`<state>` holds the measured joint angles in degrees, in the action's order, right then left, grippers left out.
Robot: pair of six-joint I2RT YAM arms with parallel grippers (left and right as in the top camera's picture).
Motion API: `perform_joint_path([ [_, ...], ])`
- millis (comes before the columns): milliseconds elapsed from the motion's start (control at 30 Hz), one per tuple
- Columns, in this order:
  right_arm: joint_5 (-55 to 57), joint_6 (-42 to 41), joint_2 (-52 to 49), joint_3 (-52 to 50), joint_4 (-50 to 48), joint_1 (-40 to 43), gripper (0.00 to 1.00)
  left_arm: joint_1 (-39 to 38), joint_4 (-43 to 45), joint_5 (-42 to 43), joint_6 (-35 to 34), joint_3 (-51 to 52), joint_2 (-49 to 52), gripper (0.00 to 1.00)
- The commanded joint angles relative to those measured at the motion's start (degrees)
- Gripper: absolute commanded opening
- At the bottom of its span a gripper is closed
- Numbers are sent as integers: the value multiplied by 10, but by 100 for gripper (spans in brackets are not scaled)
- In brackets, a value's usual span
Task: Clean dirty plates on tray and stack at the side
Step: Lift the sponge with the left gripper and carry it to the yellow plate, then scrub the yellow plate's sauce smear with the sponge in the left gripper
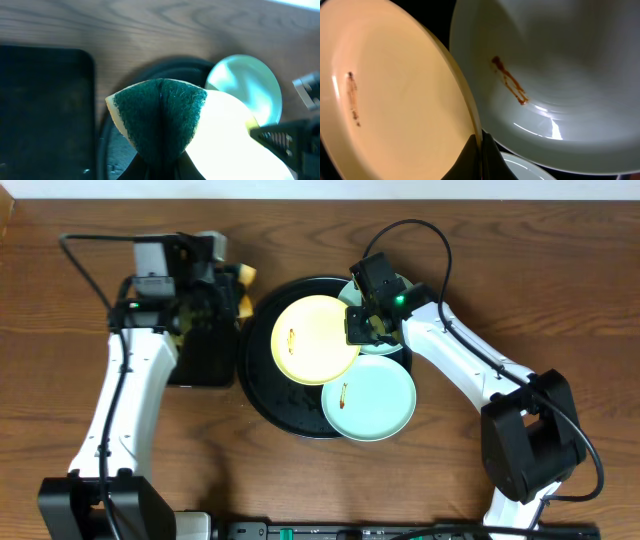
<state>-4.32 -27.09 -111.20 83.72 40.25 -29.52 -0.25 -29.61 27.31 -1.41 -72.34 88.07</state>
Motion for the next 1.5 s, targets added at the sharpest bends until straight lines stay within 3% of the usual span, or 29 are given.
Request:
perform_joint_path([
  [0, 24, -23, -2, 0, 1, -5, 1, -34, -8, -36, 18, 2, 0, 7],
  [267, 23, -46, -23, -3, -9, -19, 1, -110, 2, -146, 19, 33, 0, 8],
  [767, 24, -64, -32, -3, 0, -32, 1, -124, 122, -143, 16, 125, 22, 7],
  [1467, 24, -66, -32, -3, 7, -35, 2, -150, 199, -98, 16, 217, 67, 7],
])
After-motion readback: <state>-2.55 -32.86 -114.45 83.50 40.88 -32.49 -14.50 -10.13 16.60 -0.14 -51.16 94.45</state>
